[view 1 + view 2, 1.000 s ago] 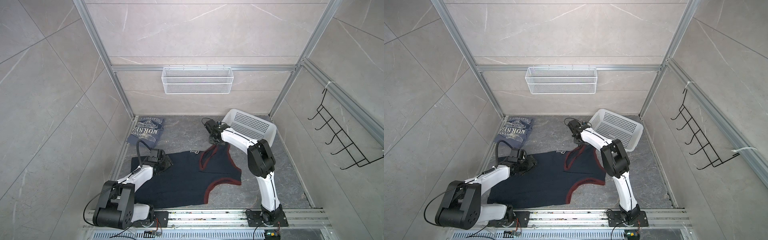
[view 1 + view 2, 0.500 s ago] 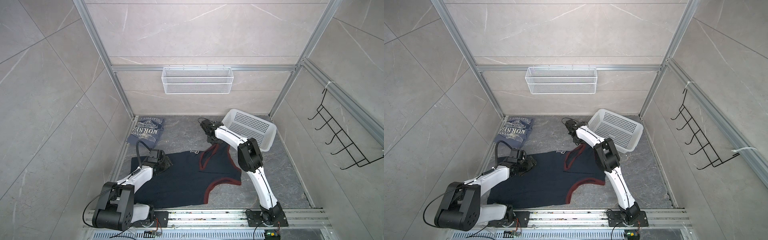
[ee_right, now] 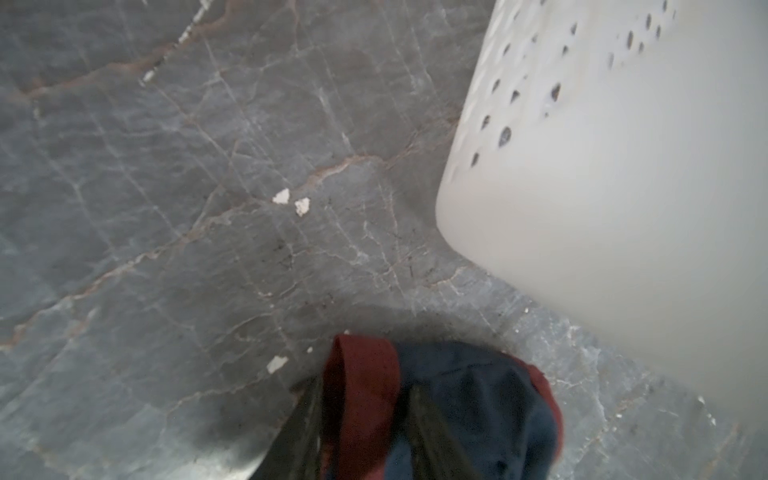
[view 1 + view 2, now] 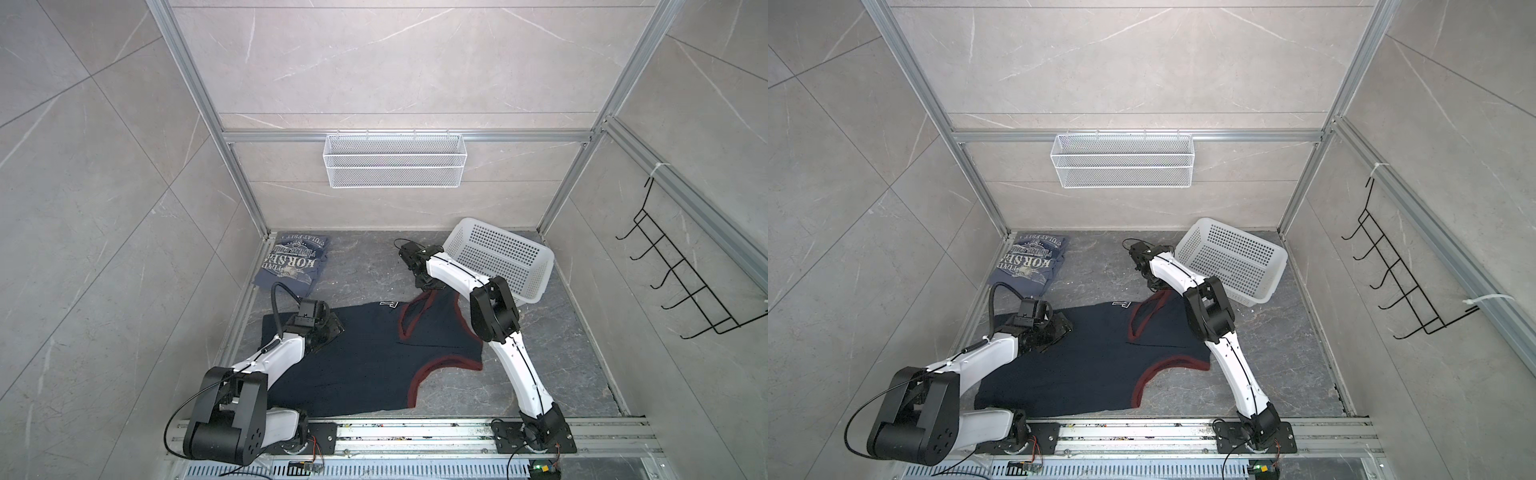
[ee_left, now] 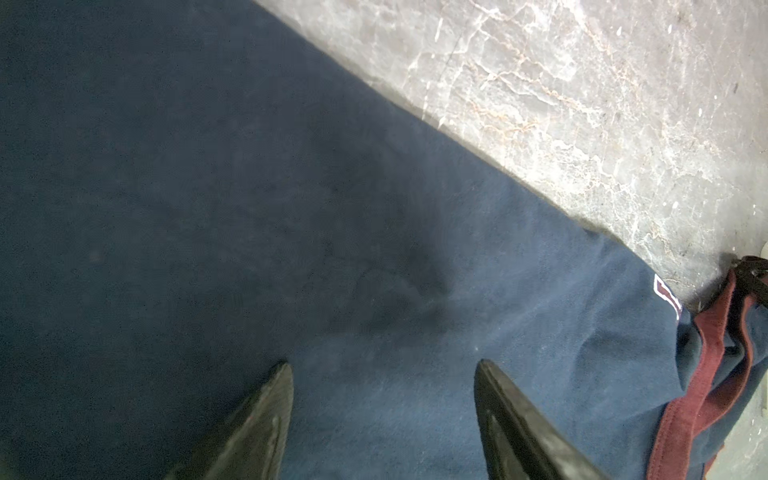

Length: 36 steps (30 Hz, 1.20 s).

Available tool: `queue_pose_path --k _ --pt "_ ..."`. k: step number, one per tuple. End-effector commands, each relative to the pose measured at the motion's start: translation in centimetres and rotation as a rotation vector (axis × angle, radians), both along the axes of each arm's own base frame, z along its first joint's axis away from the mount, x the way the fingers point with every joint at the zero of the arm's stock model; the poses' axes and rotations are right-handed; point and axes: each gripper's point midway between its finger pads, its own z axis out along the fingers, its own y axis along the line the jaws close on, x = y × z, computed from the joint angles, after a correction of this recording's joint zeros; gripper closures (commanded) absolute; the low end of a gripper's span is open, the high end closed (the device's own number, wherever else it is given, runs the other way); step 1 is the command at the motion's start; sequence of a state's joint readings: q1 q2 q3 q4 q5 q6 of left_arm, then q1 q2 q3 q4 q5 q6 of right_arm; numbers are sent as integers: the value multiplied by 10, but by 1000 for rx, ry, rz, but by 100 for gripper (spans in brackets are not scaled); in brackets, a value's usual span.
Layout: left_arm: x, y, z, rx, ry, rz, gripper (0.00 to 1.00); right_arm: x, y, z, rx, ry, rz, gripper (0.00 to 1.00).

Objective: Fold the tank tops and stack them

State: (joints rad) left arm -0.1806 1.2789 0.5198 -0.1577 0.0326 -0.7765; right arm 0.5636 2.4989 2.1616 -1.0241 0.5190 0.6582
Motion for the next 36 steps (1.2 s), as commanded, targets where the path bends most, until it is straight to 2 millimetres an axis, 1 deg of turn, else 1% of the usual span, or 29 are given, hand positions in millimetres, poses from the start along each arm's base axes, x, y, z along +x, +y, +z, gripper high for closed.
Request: queue_pose_path --k 1,3,6,8,11,16,18,22,25,29,32,36 --pt "-21 24 -8 63 62 107 27 -9 4 -16 -3 43 20 68" --pt "-22 31 -6 63 61 137 27 -9 6 -15 0 39 23 71" --pt "-23 35 -4 54 51 148 27 -9 5 -15 -9 40 18 80" --pt "-24 36 -4 54 56 145 27 -9 1 -10 -23 26 16 86" --pt "-24 36 -5 52 62 146 27 -9 -2 4 -27 -9 14 94" --pt "-26 42 -9 67 98 176 27 -12 -12 42 -21 -111 7 100" --pt "-27 43 -12 59 111 182 27 -13 -13 59 12 -169 15 100" --pt "-26 43 -11 47 108 187 27 -20 -11 80 101 -254 61 100" --pt "-26 43 -11 44 107 185 27 -27 -10 83 138 -272 88 100" --pt "-27 44 -11 44 103 190 27 -40 -12 75 179 -265 83 100" --pt "-28 44 -11 43 104 193 27 -53 -18 75 217 -287 73 100" --pt "-28 46 -11 42 109 204 27 -69 -32 84 236 -332 51 100"
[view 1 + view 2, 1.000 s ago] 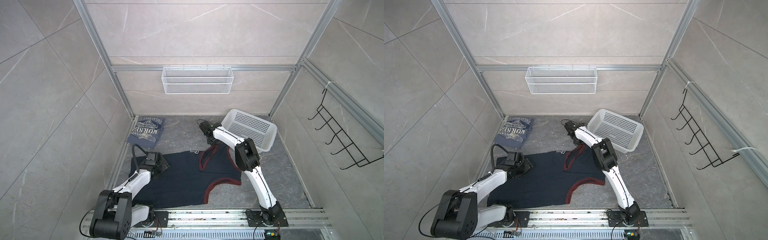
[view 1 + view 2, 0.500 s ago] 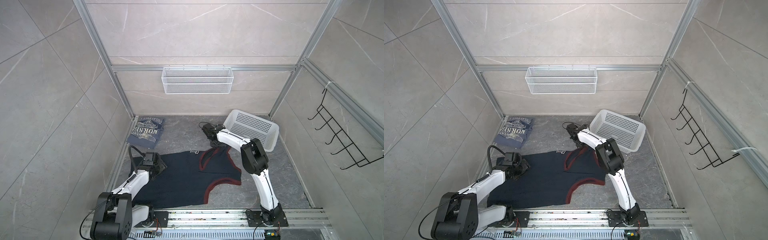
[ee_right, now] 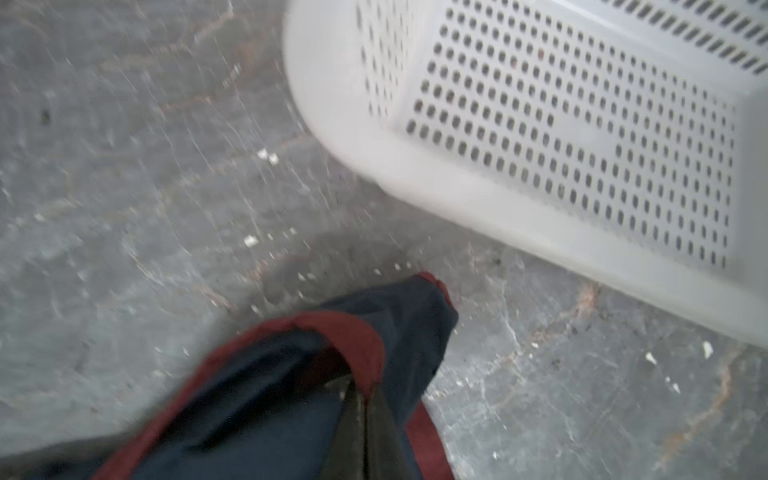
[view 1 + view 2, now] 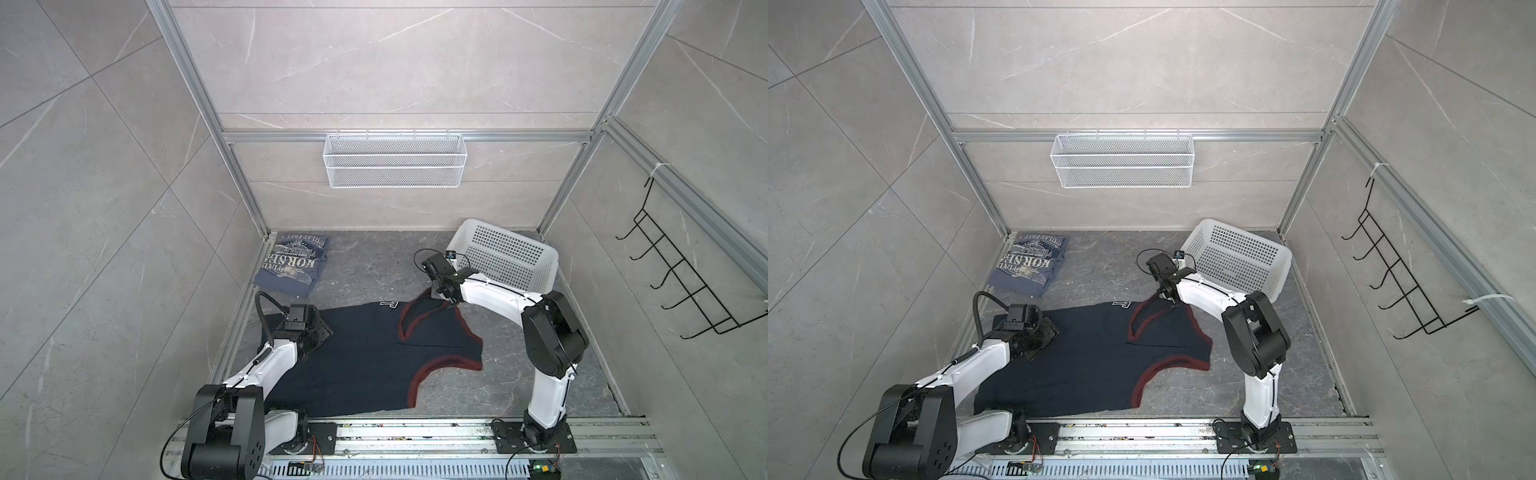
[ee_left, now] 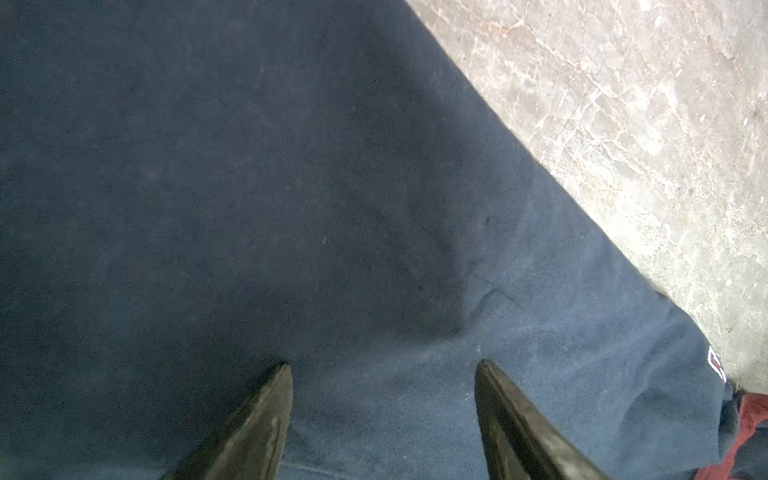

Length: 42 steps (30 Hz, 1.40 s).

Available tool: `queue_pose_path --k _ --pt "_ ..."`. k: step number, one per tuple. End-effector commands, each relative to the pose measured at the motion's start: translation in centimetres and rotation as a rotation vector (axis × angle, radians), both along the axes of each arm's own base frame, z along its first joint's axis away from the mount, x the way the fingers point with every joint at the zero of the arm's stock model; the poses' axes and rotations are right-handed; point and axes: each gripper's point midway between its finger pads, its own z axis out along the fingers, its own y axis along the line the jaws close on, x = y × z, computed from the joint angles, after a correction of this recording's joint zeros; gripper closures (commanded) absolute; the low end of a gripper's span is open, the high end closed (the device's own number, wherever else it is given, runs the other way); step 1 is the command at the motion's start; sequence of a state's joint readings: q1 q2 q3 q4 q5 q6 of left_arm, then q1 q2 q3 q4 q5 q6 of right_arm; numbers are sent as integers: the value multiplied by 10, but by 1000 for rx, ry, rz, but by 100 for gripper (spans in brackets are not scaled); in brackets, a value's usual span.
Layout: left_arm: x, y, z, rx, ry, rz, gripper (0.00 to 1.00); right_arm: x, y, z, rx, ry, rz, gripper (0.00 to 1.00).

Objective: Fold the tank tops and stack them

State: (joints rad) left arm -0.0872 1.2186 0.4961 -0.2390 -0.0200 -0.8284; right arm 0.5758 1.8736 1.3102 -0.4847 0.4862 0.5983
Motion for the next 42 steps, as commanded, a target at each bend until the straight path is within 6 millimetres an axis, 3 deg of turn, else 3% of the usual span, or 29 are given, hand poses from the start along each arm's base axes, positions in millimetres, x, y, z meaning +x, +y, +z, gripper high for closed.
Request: queue_pose_path --k 1,9,15,19,23,28,33,38,42 --pt "-14 9 -9 11 69 43 27 -4 -4 32 83 -110 -29 100" --pt "-16 14 -12 11 82 70 27 -36 -38 30 130 -138 -114 100" --pt "-17 15 -14 0 93 82 27 -56 -56 4 197 -107 -205 100" --pt "-17 15 -14 -6 96 82 27 -60 -65 -17 245 -81 -255 100" --pt "-16 14 -13 -13 91 75 27 -51 -70 -30 252 -48 -271 98" --pt "-14 8 -11 -36 78 47 27 -52 -75 -42 235 2 -297 83" --pt "-4 -4 12 -67 20 -42 25 -59 -83 -37 211 19 -320 51" --pt "-1 -11 49 -69 -22 -108 24 -60 -84 -13 212 -17 -281 37" --pt "-2 -7 64 -46 -48 -109 23 -62 -76 -4 253 -20 -227 31"
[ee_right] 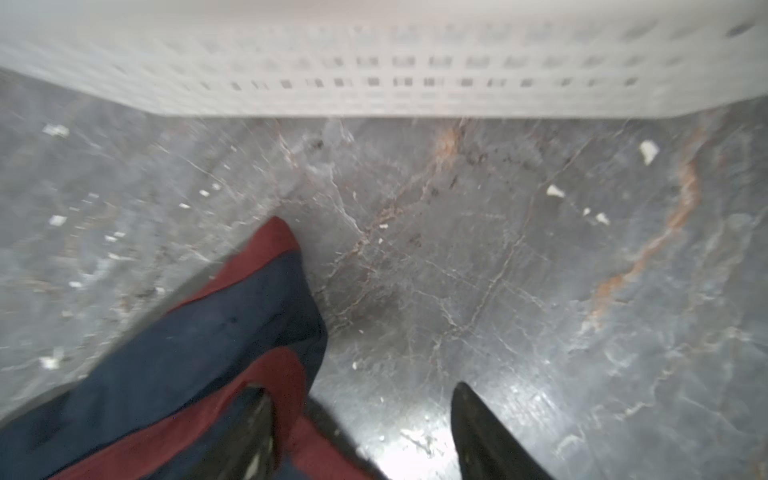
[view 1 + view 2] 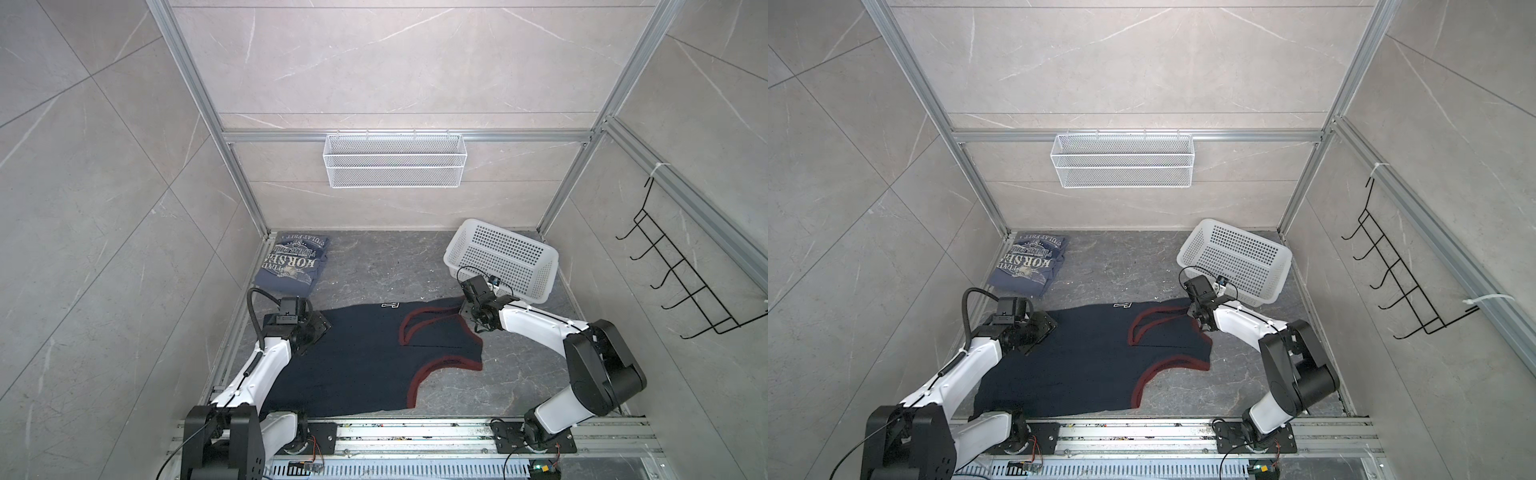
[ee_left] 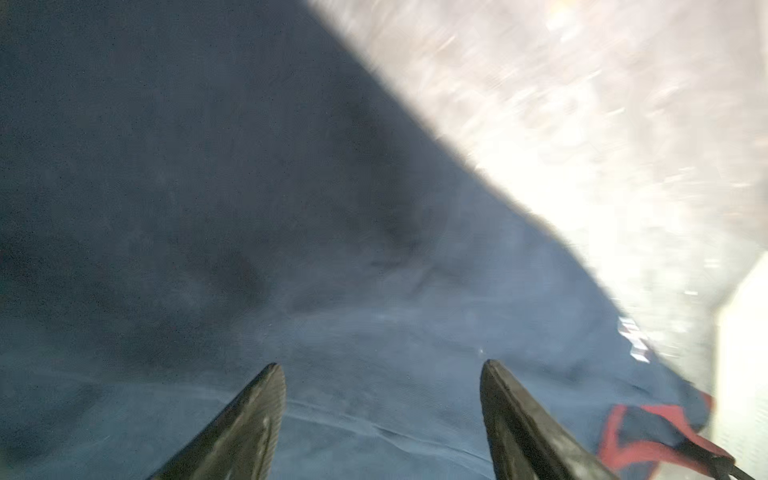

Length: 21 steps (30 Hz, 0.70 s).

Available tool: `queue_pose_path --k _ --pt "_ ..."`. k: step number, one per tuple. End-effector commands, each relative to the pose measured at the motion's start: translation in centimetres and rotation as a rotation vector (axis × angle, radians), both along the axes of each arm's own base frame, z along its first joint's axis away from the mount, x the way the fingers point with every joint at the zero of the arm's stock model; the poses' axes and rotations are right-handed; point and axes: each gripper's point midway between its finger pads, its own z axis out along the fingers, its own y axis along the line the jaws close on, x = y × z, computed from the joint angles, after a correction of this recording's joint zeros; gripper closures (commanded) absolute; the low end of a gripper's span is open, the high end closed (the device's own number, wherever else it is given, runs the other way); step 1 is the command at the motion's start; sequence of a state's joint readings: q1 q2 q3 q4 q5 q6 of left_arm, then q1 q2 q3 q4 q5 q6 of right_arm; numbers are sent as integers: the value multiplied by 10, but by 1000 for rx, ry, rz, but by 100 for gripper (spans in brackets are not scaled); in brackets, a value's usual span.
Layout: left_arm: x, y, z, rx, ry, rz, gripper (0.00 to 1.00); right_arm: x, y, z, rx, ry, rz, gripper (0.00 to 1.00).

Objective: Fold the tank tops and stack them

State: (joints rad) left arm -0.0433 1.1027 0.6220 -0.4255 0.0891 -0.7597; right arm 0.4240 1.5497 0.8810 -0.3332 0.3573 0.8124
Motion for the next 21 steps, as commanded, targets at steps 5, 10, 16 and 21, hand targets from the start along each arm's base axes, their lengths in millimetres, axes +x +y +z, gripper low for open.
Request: queue_pose_path --k 5,10,16,21 --pt "-7 0 11 24 10 -41 23 3 42 9 174 -35 204 28" --pt "-7 2 5 37 27 -42 23 3 51 3 210 -33 234 27" --pt "1 3 0 41 29 -47 22 8 77 21 293 -85 324 31" --pt "13 -9 -17 -7 78 -88 23 14 110 8 320 -25 391 35"
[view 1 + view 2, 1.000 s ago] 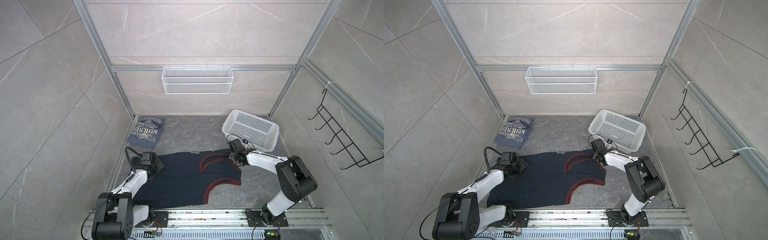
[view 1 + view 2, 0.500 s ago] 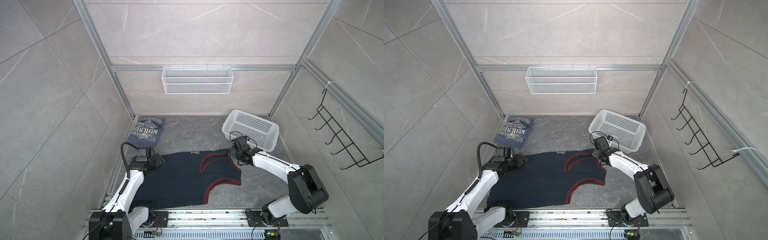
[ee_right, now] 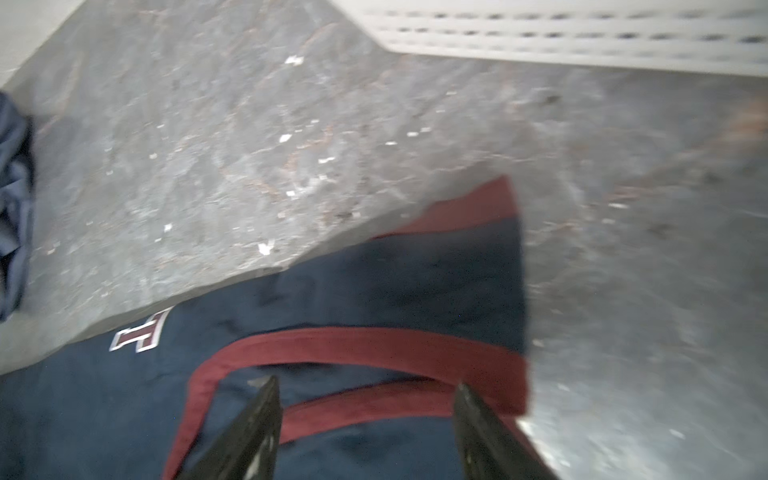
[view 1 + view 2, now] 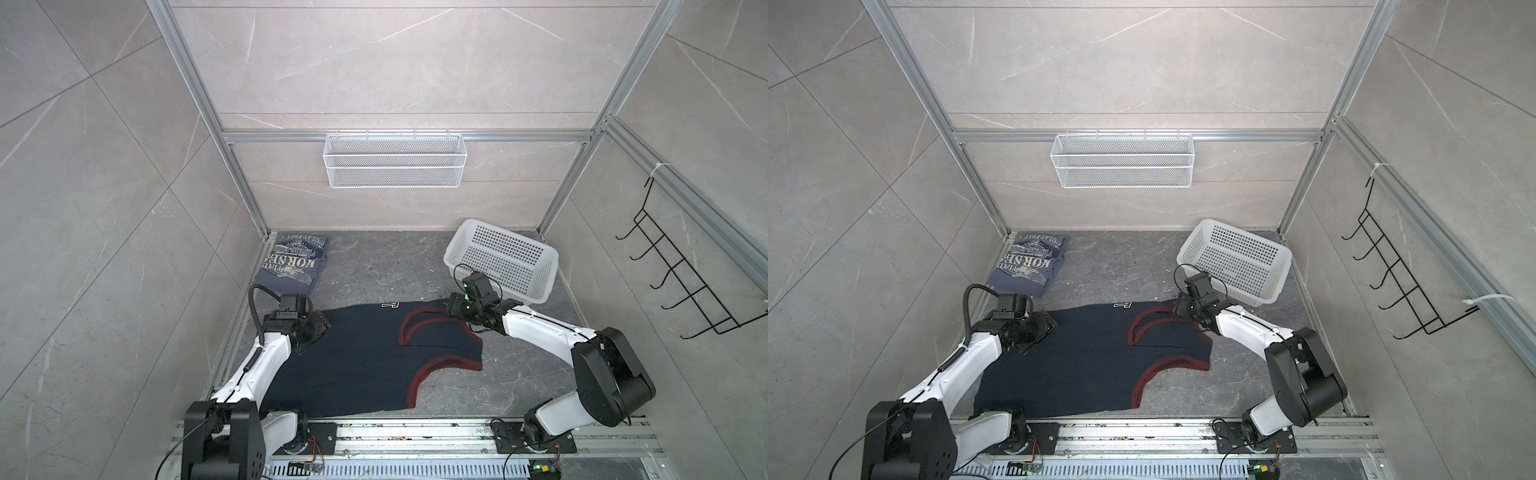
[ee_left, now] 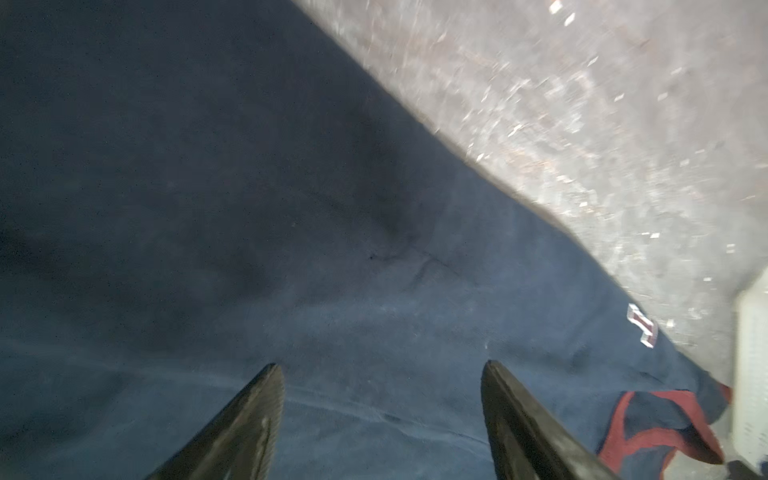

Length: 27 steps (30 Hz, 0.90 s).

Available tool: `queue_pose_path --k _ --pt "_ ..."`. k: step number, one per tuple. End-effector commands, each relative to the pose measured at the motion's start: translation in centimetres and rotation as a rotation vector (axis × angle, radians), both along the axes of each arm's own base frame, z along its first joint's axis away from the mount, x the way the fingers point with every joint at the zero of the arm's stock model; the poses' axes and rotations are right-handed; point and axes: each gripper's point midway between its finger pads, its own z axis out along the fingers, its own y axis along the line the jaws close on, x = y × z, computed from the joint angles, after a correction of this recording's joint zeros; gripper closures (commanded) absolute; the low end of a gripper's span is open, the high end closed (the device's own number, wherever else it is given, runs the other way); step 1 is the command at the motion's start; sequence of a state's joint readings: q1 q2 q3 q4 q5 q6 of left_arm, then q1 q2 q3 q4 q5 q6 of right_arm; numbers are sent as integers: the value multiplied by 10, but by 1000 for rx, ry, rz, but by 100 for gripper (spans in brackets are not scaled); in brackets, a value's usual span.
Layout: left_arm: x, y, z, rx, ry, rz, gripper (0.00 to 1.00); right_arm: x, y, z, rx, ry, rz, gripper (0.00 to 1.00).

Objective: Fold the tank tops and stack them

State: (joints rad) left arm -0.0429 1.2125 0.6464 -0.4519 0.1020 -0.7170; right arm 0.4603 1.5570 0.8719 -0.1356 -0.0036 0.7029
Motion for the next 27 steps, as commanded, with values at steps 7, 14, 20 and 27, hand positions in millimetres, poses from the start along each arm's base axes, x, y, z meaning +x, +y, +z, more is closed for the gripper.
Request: queue_pose_path --k 7,14,20,27 --pt "17 -25 -31 -22 84 -101 22 4 22 -56 -27 165 27 37" --pt "19 -53 -55 -31 118 -129 22 17 -23 -76 -167 220 -78 38" --pt "36 -80 -57 -35 109 -175 22 36 -53 -69 -241 203 -157 38" --pt "61 -104 -49 -33 99 -242 22 44 -76 -43 -250 140 -213 37"
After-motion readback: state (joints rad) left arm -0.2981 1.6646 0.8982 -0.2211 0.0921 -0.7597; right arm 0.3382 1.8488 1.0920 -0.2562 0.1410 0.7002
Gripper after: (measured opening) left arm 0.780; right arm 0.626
